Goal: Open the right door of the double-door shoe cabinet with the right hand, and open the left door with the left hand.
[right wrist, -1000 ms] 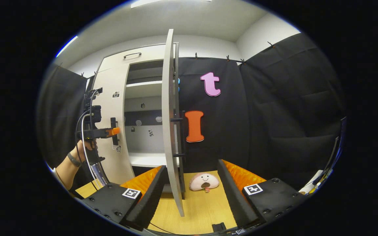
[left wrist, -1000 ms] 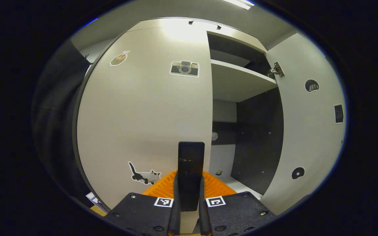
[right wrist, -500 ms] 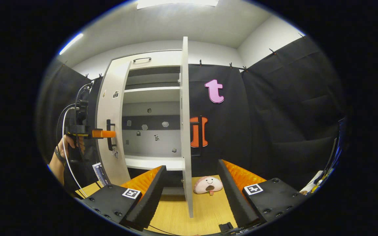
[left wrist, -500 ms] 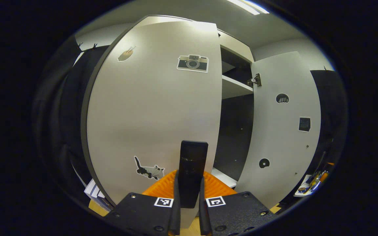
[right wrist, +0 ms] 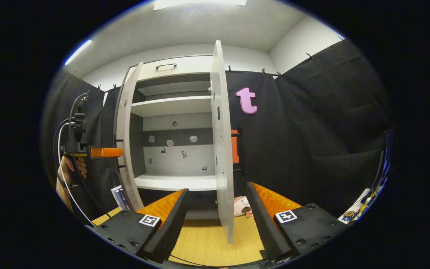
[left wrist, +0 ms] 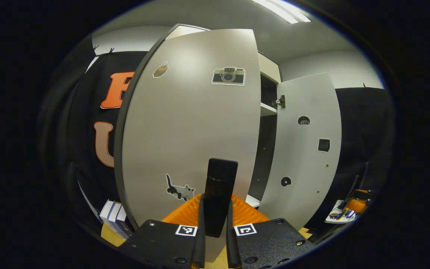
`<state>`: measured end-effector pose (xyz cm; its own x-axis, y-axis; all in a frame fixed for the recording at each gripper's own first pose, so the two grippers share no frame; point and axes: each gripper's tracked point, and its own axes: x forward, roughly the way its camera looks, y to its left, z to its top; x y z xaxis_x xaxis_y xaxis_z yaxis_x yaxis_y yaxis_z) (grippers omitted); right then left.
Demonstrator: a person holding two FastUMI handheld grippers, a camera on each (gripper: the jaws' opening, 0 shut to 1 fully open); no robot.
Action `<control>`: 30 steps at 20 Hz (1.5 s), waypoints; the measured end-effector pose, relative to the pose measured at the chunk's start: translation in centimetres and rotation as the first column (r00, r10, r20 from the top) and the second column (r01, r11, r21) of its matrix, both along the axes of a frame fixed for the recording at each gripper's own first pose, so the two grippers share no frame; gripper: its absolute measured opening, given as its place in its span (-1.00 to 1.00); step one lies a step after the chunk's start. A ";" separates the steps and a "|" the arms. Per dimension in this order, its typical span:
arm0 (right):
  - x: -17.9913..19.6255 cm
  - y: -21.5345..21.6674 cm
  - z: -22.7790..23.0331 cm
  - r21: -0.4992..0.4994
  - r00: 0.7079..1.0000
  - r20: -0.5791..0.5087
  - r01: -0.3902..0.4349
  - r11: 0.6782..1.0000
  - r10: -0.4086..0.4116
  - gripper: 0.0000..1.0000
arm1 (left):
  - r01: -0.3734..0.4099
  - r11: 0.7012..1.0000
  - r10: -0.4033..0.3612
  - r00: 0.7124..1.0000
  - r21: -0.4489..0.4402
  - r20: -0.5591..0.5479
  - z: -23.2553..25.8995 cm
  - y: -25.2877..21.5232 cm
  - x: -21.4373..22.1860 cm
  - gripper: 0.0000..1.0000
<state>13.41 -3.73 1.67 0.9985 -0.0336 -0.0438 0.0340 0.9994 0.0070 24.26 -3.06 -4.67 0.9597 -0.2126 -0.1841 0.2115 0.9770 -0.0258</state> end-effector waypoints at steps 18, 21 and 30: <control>1.0 0.8 -1.6 0.016 0.997 -0.062 -0.049 0.999 0.050 0.83 | -0.230 0.972 0.220 0.963 0.051 0.158 2.5 5.7 -0.4 -0.58; 1.5 1.1 -1.7 0.015 0.997 -0.059 -0.058 0.998 0.059 0.95 | -0.255 0.964 0.240 0.955 0.072 0.176 2.8 6.8 -0.3 -0.65; 2.8 2.1 -2.0 0.031 0.995 -0.056 -0.076 0.997 0.078 0.96 | -0.201 0.970 0.165 0.959 0.140 0.230 3.7 8.0 0.3 -0.74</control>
<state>16.20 -1.62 -0.33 0.9939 0.0452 -0.1008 -0.0418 0.9985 0.0358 24.57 4.99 -0.93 0.9998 -0.0141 0.0138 0.0117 0.9869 0.1608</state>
